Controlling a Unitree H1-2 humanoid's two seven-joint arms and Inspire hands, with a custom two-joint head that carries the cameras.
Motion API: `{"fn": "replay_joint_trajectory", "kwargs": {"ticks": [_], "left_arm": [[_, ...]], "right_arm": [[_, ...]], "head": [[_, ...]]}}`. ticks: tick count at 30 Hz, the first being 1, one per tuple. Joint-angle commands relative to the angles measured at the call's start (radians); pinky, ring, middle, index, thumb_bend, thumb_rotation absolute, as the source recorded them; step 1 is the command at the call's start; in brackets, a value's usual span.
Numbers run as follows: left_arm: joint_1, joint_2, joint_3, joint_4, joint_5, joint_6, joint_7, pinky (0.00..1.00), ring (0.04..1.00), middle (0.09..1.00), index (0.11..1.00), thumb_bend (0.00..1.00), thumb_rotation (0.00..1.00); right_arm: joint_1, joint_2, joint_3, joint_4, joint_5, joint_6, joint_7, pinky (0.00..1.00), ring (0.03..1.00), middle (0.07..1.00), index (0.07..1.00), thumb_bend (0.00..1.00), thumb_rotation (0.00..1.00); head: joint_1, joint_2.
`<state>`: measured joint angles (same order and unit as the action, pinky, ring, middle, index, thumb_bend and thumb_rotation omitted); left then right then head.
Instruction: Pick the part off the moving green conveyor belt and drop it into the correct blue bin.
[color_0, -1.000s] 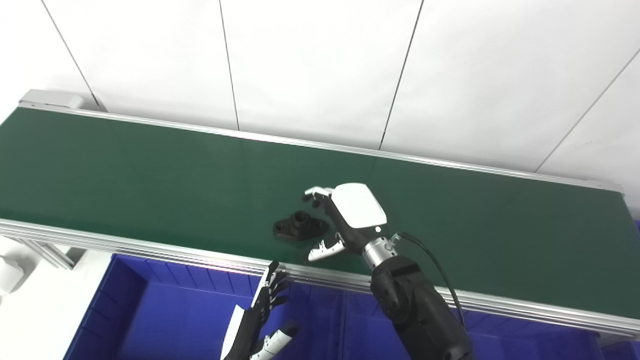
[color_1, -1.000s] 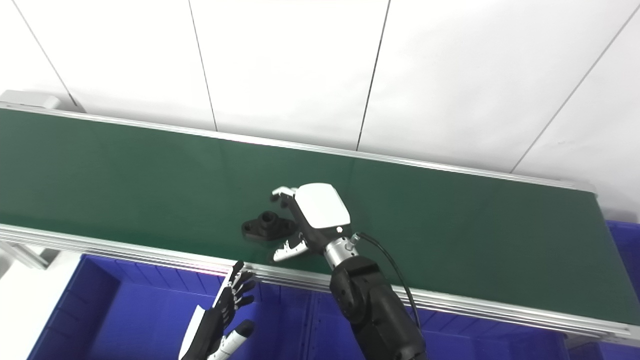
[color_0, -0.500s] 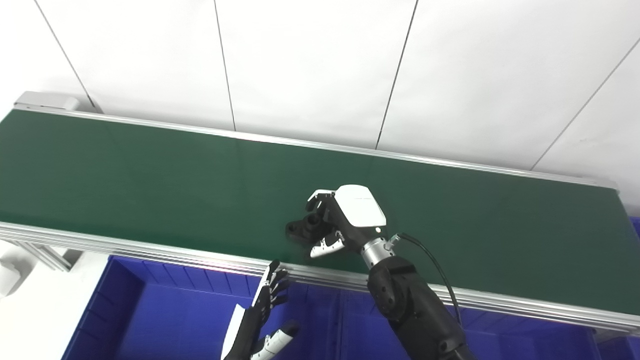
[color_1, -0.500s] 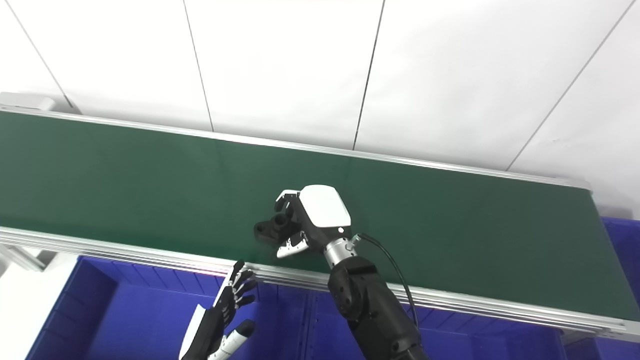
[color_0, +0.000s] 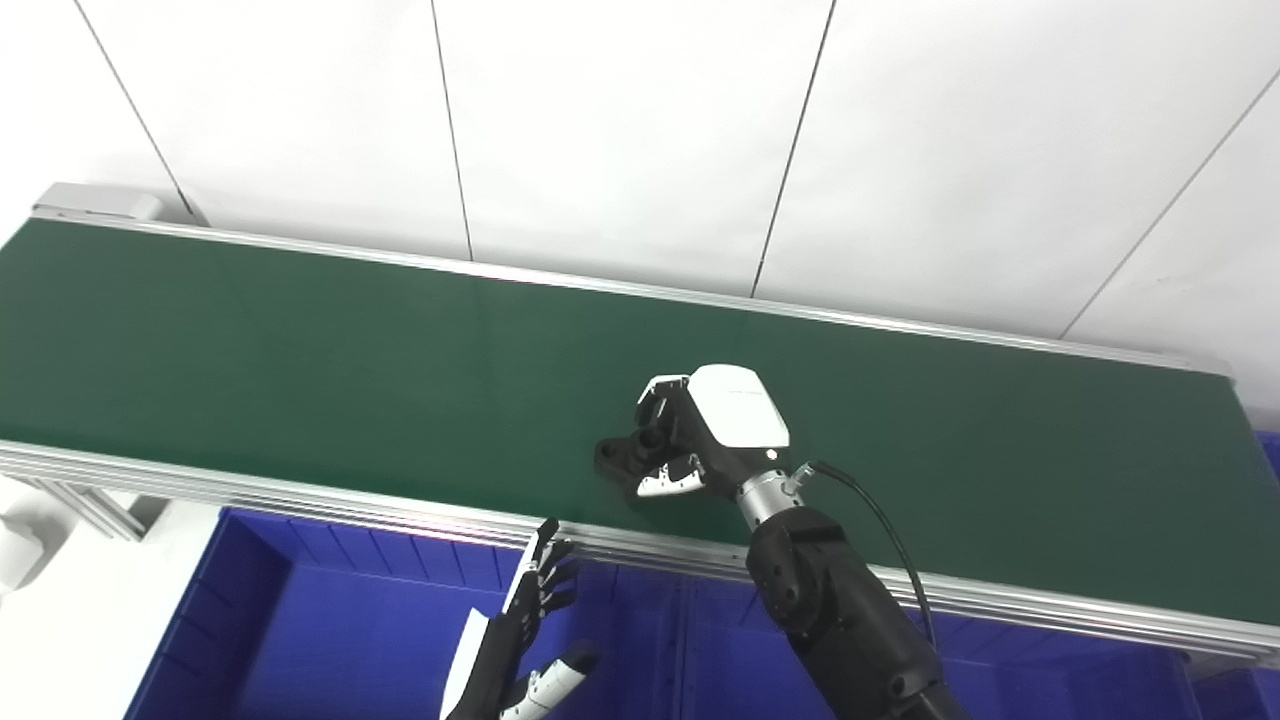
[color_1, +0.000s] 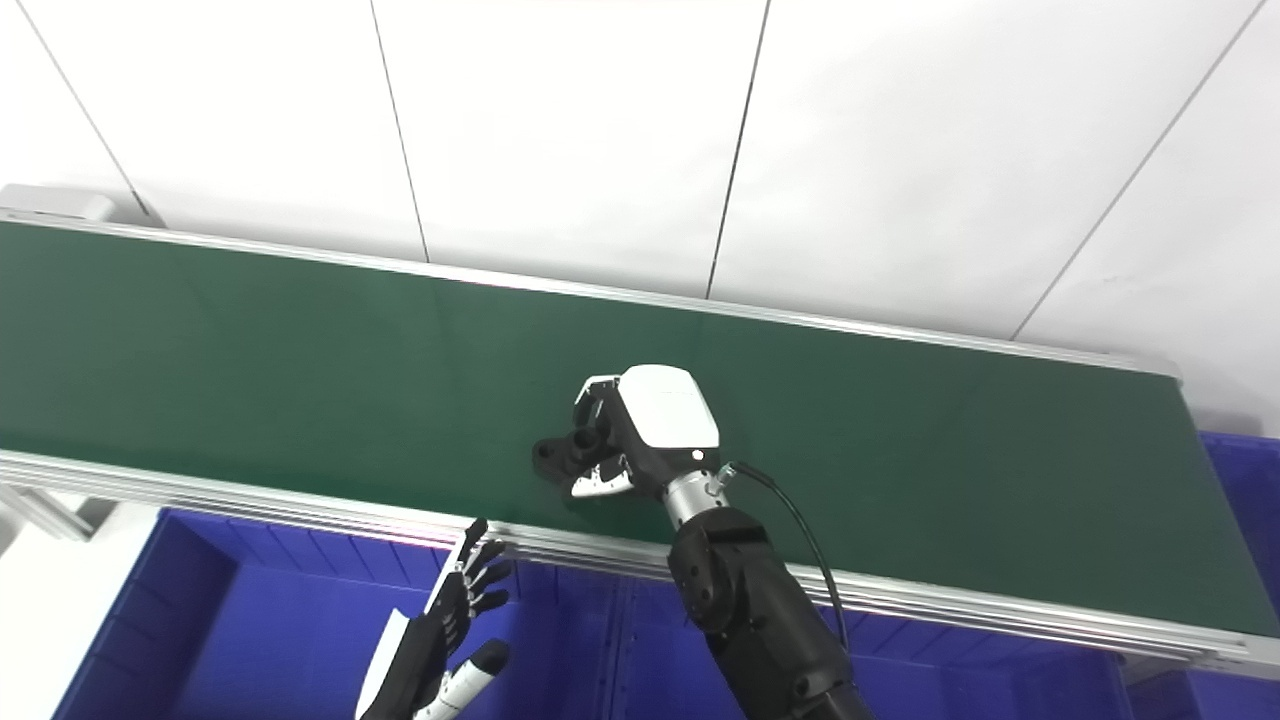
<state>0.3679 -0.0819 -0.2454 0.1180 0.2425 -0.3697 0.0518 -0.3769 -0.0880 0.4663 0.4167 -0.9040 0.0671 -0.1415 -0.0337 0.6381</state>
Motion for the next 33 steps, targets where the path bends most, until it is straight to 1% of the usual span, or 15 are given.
{"fn": "replay_joint_trajectory", "kwargs": {"ticks": [1, 3, 8, 12, 14, 15, 17, 20, 23, 25, 29, 30, 31, 32, 33], "left_arm": [[0.006, -0.055, -0.042, -0.032, -0.008, -0.011, -0.001, 0.82, 0.888, 0.941, 1.0, 0.81, 0.85], [0.006, -0.055, -0.041, -0.03, -0.011, -0.013, 0.0, 0.81, 0.886, 0.939, 1.0, 0.82, 0.85], [0.005, -0.056, -0.043, -0.03, -0.012, -0.018, 0.0, 0.81, 0.888, 0.941, 1.0, 0.81, 0.85], [0.009, -0.055, -0.043, -0.041, -0.018, -0.007, -0.004, 0.81, 0.892, 0.943, 1.0, 0.82, 0.85], [0.009, -0.052, -0.042, -0.043, -0.019, -0.007, -0.004, 0.81, 0.893, 0.943, 1.0, 0.82, 0.85], [0.008, -0.049, -0.041, -0.044, -0.02, -0.006, -0.005, 0.81, 0.893, 0.942, 1.0, 0.82, 0.85], [0.007, -0.046, -0.039, -0.047, -0.024, -0.001, -0.008, 0.81, 0.897, 0.946, 1.0, 0.83, 0.86], [0.004, -0.04, -0.036, -0.05, -0.032, 0.003, -0.013, 0.81, 0.898, 0.949, 1.0, 0.84, 0.87], [0.003, -0.034, -0.032, -0.056, -0.048, 0.016, -0.024, 0.82, 0.905, 0.955, 1.0, 0.85, 0.87], [0.002, -0.03, -0.029, -0.058, -0.055, 0.019, -0.029, 0.83, 0.907, 0.956, 1.0, 0.86, 0.87], [0.004, -0.021, -0.023, -0.075, -0.066, 0.033, -0.036, 0.83, 0.904, 0.952, 1.0, 0.86, 0.88], [0.005, -0.017, -0.02, -0.083, -0.073, 0.038, -0.039, 0.83, 0.904, 0.952, 1.0, 0.87, 0.88], [0.006, -0.014, -0.017, -0.088, -0.08, 0.042, -0.042, 0.83, 0.904, 0.951, 1.0, 0.87, 0.88], [0.007, -0.008, -0.015, -0.096, -0.092, 0.045, -0.048, 0.83, 0.905, 0.95, 1.0, 0.88, 0.89], [0.007, -0.004, -0.013, -0.102, -0.101, 0.048, -0.052, 0.84, 0.911, 0.953, 1.0, 0.88, 0.89]], "right_arm": [[0.009, -0.003, 0.021, 0.015, -0.01, 0.047, 0.038, 0.31, 0.385, 0.43, 0.52, 0.52, 0.0], [0.01, -0.007, 0.022, 0.012, -0.008, 0.053, 0.046, 0.31, 0.389, 0.432, 0.52, 0.52, 0.0], [0.018, -0.015, 0.024, -0.006, -0.002, 0.064, 0.064, 0.28, 0.357, 0.43, 0.517, 0.53, 0.0], [0.027, -0.027, 0.032, -0.069, 0.005, 0.071, 0.105, 0.3, 0.375, 0.436, 0.515, 0.53, 0.0], [0.034, -0.037, 0.036, -0.133, 0.012, 0.076, 0.133, 0.32, 0.396, 0.443, 0.513, 0.53, 0.0], [0.041, -0.045, 0.038, -0.189, 0.013, 0.077, 0.152, 0.33, 0.401, 0.444, 0.512, 0.53, 0.0], [0.051, -0.059, 0.04, -0.282, 0.01, 0.08, 0.182, 0.32, 0.397, 0.445, 0.513, 0.52, 0.0], [0.06, -0.07, 0.038, -0.392, -0.012, 0.095, 0.225, 0.3, 0.38, 0.435, 0.52, 0.52, 0.0], [0.075, -0.077, 0.024, -0.501, -0.04, 0.113, 0.272, 0.31, 0.387, 0.438, 0.52, 0.52, 0.0], [0.091, -0.091, 0.007, -0.571, -0.047, 0.112, 0.295, 0.32, 0.399, 0.443, 0.519, 0.52, 0.0], [0.136, -0.121, -0.02, -0.664, -0.058, 0.103, 0.316, 0.32, 0.394, 0.441, 0.52, 0.52, 0.0], [0.149, -0.123, -0.026, -0.683, -0.066, 0.109, 0.322, 0.31, 0.388, 0.437, 0.521, 0.52, 0.0], [0.164, -0.126, -0.033, -0.7, -0.071, 0.114, 0.329, 0.3, 0.38, 0.431, 0.523, 0.52, 0.0], [0.177, -0.128, -0.038, -0.714, -0.078, 0.12, 0.338, 0.3, 0.375, 0.428, 0.524, 0.52, 0.0], [0.186, -0.128, -0.042, -0.722, -0.083, 0.122, 0.345, 0.29, 0.371, 0.428, 0.524, 0.52, 0.0]], "head": [[0.001, 0.0], [-0.002, 0.002], [-0.008, 0.003], [-0.017, 0.007], [-0.025, 0.008], [-0.032, 0.008], [-0.04, 0.008], [-0.049, 0.009], [-0.067, 0.011], [-0.078, 0.012], [-0.121, 0.027], [-0.151, 0.036], [-0.151, 0.036], [-0.189, 0.047], [-0.189, 0.047]]}}
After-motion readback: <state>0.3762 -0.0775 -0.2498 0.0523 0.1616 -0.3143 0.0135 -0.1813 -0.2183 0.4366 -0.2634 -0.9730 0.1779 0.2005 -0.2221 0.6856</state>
